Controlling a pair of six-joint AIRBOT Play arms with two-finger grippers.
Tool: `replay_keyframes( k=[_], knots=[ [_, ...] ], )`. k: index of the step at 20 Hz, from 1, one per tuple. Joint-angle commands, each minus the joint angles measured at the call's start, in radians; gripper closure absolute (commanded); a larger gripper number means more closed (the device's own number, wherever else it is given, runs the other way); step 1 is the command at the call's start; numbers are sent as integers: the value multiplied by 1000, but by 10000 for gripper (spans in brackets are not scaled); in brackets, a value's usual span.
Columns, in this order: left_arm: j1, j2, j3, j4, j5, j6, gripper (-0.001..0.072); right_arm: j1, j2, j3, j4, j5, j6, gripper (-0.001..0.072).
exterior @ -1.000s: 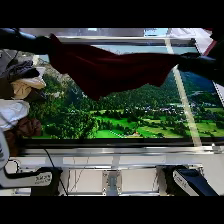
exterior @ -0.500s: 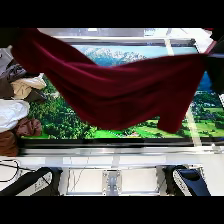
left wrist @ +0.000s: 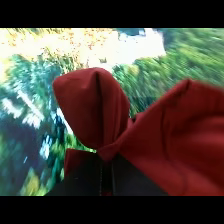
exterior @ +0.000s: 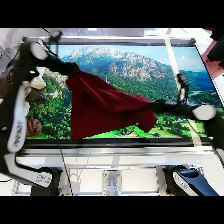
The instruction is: Fold the shirts.
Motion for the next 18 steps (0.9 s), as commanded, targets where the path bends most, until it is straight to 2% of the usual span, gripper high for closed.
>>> replay_keyframes(
  k=[1,3,4,5,6,7,9,11,13,15,16,18],
  knots=[
    [-41,-183,-10,56,203,-140,698,77,-150,-167,25,-361,0,683],
    [-45,-211,-10,43,267,-165,696,86,-224,-169,67,-529,0,683],
    [-44,-209,-4,43,300,-165,670,86,-244,-169,94,-621,0,679],
    [-42,-209,23,48,307,-164,494,85,-251,-169,110,-727,0,627],
    [-37,-209,72,52,302,-164,207,82,-248,-167,116,-832,3,498],
    [-30,-209,135,53,282,-164,64,76,-247,-156,123,-904,5,409],
    [-13,-203,296,64,198,-162,67,27,-247,-100,110,-909,3,399],
    [-4,-139,358,129,156,-154,67,-70,-247,-33,40,-776,-1,399],
    [0,-14,297,277,103,-153,67,-201,-247,25,-23,-513,-2,370],
    [10,101,185,387,-7,-161,67,-328,-247,51,-86,-233,-38,366],
    [23,161,104,391,-67,-161,67,-385,-247,52,-103,-122,-82,366],
    [43,293,-129,383,-60,-176,68,-472,-247,52,-107,23,-148,366]
  ],
)
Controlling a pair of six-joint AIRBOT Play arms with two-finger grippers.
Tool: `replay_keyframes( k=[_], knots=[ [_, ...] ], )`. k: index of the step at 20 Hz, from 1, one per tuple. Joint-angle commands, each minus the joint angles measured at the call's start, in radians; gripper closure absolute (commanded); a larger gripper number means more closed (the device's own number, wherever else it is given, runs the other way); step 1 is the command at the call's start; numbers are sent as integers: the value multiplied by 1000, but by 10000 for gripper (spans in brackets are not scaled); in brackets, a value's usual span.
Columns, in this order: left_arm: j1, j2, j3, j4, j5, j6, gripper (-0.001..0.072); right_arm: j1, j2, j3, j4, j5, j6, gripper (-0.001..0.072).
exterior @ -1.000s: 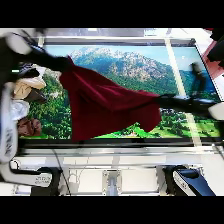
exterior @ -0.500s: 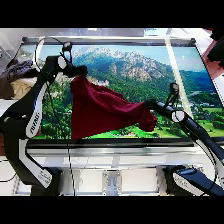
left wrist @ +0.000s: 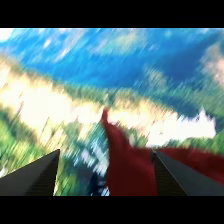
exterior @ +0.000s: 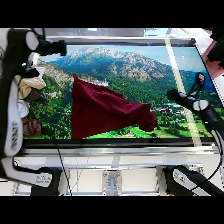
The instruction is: Fold the shirts.
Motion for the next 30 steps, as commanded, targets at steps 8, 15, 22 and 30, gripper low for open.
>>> replay_keyframes(
  k=[8,15,22,30],
  knots=[
    [24,753,-1227,-222,46,-437,68,-206,-1,21,33,312,-113,366],
    [24,816,-1472,-466,40,-500,68,-206,-1,21,198,356,-228,366],
    [24,766,-1550,-563,261,-500,69,-206,-1,21,251,368,-257,366],
    [21,653,-1550,-673,425,-442,385,-206,-1,21,254,397,-258,366]
  ],
)
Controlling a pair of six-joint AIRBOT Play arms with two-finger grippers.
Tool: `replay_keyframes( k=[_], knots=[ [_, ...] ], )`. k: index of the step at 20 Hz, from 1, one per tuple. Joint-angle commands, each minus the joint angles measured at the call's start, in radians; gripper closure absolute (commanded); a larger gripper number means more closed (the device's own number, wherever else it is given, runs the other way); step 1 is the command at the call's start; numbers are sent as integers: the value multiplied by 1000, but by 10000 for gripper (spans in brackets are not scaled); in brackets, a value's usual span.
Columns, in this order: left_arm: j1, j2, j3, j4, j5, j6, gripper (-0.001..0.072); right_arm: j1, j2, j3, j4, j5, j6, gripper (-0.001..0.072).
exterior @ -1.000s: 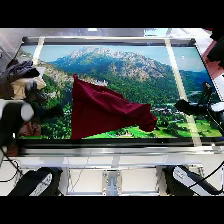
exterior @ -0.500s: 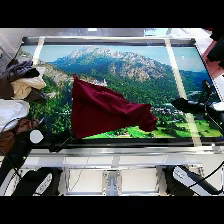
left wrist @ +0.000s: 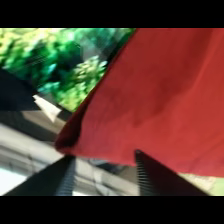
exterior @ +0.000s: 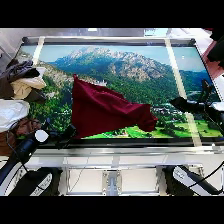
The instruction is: Fold the shirts.
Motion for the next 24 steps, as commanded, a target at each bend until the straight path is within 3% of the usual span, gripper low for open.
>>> replay_keyframes(
  k=[1,2,8,13,17,23,24],
  knots=[
    [-1,-23,-1,-48,80,25,530,0,-1,0,3,14,-1,366],
    [-1,-23,-1,-49,87,31,702,0,-1,0,3,17,-1,367],
    [0,-22,36,-90,95,150,696,0,-5,-60,-112,89,29,367],
    [0,-22,151,-60,136,164,696,22,-111,-134,2,109,-63,365],
    [0,-22,241,-8,132,164,696,163,-216,-133,166,-13,-162,366],
    [0,-22,252,10,109,163,697,299,-333,-24,106,-92,-148,370],
    [0,-22,252,13,109,163,696,299,-349,-2,106,-95,-126,416]
  ],
)
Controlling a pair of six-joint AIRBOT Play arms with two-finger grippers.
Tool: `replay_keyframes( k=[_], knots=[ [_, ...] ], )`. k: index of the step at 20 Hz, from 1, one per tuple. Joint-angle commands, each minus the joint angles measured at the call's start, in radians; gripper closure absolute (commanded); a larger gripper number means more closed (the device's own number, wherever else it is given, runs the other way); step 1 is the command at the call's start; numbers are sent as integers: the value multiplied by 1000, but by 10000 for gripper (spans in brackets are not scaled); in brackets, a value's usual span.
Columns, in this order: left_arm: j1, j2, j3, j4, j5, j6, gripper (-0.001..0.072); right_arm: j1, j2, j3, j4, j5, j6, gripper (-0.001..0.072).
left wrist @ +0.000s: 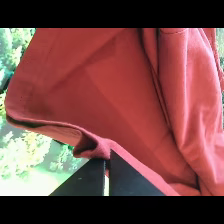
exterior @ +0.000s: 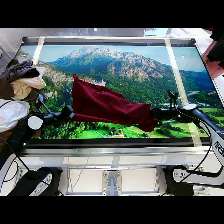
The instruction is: Fold the shirts.
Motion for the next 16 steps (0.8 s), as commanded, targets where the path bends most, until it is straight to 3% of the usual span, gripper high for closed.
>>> replay_keyframes(
  k=[1,2,6,11,16],
  knots=[
    [0,0,7,16,-3,0,696,35,-59,68,-5,-35,28,552],
    [0,0,8,17,2,1,696,34,-60,82,-11,-37,28,676],
    [15,21,100,49,88,78,697,34,-43,213,-135,116,70,685],
    [106,139,437,296,4,97,697,-14,164,441,-513,425,303,685],
    [138,255,711,418,-144,119,697,-121,473,590,-451,581,308,685]
  ],
)
